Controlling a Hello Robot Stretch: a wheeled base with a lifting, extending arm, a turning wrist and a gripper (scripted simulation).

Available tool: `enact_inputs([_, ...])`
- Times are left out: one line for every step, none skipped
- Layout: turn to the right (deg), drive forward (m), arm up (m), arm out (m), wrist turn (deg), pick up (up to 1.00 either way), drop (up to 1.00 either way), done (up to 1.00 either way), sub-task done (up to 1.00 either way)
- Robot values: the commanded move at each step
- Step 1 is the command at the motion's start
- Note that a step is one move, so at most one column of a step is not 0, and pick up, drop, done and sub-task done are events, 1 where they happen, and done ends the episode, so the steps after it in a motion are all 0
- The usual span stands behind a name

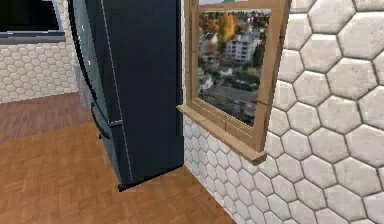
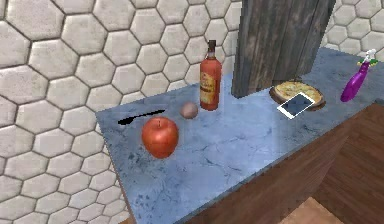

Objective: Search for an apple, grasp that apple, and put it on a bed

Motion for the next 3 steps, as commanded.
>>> enact_inputs([0.0, 0.0, 0.5, 0.0, 0.0, 0.0, 0.0, 0.0, 0.0])
enact_inputs([0.0, 0.0, 0.38, 0.0, 0.0, 0.0, 0.0, 0.0, 0.0])
enact_inputs([0.0, 0.0, 0.0, 0.14, 0.0, 0.0, 0.0, 0.0, 0.0])
